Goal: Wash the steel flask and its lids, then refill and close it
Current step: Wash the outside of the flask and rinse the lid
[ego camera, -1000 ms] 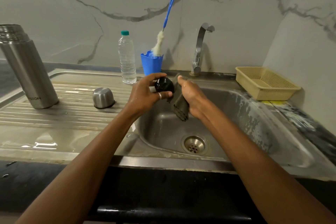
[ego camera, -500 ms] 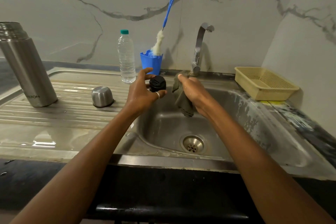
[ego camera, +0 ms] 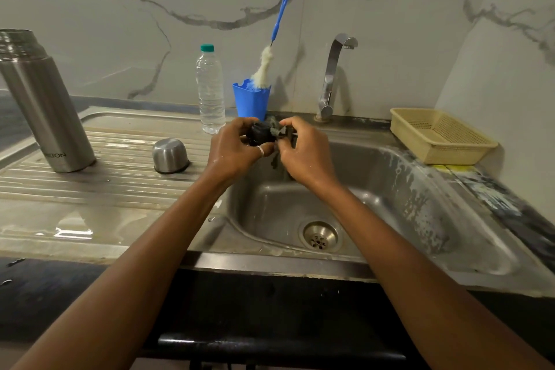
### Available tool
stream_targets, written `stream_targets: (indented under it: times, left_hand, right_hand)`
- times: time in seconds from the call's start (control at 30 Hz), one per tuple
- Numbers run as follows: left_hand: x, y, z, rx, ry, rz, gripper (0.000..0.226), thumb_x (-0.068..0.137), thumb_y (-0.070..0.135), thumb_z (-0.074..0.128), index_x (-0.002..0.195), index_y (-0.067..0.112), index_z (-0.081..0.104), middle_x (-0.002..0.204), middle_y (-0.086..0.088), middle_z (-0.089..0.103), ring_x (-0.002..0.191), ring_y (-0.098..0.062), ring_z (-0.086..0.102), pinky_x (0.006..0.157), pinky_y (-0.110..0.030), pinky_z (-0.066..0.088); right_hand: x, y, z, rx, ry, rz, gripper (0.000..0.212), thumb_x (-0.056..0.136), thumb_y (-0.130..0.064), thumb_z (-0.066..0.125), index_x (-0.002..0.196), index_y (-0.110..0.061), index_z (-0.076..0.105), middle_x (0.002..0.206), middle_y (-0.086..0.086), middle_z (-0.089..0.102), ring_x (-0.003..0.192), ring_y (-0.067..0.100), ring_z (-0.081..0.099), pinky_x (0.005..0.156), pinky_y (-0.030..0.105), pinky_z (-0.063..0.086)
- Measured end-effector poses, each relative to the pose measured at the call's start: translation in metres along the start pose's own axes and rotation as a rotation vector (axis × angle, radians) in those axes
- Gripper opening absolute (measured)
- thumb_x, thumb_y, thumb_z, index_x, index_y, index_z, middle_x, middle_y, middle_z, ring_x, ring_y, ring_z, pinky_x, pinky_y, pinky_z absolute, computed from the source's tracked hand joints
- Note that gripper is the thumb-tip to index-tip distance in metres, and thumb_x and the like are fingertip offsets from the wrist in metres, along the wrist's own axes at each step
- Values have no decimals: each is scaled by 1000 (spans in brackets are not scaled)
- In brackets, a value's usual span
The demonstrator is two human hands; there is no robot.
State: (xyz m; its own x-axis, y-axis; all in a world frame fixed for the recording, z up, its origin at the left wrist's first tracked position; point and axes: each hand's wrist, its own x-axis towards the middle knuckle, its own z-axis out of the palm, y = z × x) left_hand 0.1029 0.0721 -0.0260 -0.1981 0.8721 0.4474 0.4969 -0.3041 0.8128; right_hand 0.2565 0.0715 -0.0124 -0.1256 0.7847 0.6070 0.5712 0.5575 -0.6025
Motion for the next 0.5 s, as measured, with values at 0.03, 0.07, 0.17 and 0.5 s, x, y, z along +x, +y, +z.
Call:
stream_targets:
  times: [0.03,0.07,0.17,0.5]
  left_hand:
    - [0,0,2,0,-3,4,59,73,19,90,126,17,64,110,3,71,100,-10,68,88,-24,56]
    - [1,-2,2,-1,1,3,59,73,17,90,127,17,64,109,2,72,100,-11,68,91,-28,57]
    - [1,-6,-1,8,-11,-6,62,73,17,90,129,17,64,110,1,72,102,-13,69,94,-33,57]
    - [0,-9,3,103,-56,-13,71,67,15,93,131,21,61,121,1,67,110,-15,62,88,-21,47]
  right_hand:
    - [-1,1,0,-23,2,-31,20,92,-11,64,111,-14,69,95,-2,67,75,4,58,65,11,42]
    - [-2,1,0,-35,-10,-59,19,92,-11,64,110,-14,70,96,-3,66,77,4,57,66,8,41]
    - [1,1,1,-25,-25,-54,17,93,-11,65,108,-14,72,99,-2,67,82,6,57,66,5,40]
    - [9,8,-8,-169,7,12,23,91,-5,63,111,-11,72,100,4,72,88,17,64,75,28,53]
